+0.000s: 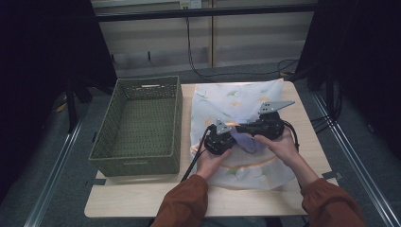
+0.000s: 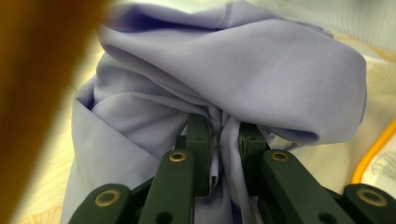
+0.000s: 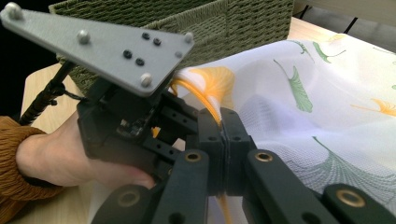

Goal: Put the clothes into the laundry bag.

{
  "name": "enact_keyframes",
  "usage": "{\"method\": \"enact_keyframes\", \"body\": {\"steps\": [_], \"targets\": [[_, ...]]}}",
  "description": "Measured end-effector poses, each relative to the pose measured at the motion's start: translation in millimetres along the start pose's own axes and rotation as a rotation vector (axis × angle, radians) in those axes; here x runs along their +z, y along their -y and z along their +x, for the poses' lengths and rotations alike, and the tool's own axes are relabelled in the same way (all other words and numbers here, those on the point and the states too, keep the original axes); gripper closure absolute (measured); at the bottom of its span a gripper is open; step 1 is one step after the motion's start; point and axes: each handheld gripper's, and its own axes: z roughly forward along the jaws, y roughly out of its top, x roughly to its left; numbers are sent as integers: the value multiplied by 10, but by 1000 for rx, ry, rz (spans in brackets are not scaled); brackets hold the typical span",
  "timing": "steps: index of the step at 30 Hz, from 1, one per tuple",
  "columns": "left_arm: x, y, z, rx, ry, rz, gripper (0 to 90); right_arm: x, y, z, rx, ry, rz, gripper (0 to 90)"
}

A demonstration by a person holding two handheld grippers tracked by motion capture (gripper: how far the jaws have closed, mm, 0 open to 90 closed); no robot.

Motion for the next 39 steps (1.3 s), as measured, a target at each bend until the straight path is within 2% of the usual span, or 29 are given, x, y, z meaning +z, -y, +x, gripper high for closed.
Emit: {"method": "enact_keyframes", "body": {"steps": [2,7,9,12,14,16,17,20,23,26,29,36,37,39], "targets": [[19,-8,14,-6,-8,-1,799,2,2,8,-2,0,7,898],[66,-60,57,-53,-38,-29,799,6,1,19,-4,-8,7,897],[76,-92,60,-67,-46,-53,799,2,3,26,-5,-24,10,897],[83,-125,66,-69,-68,-67,799,-2,10,37,-2,-34,17,897],[85,-134,79,-68,-99,-77,799,-3,21,42,-1,-40,23,897],[97,-126,111,-76,-104,-89,798,4,33,52,-2,-46,30,898],[113,-117,113,-64,-132,-86,798,7,41,62,-2,-47,37,897],[170,-82,129,-68,-149,-77,796,37,79,87,-10,-53,60,898],[229,-47,137,-51,-166,-50,793,80,147,100,-8,-66,88,898],[287,22,153,-14,-164,-3,785,109,217,96,1,-78,114,898],[328,82,162,3,-171,33,774,137,271,108,12,-87,125,898],[321,150,131,39,-157,90,648,154,394,92,27,-80,158,897],[309,157,128,64,-160,100,642,153,409,87,25,-76,163,897],[291,156,114,58,-143,104,613,143,446,79,32,-78,173,896]]}}
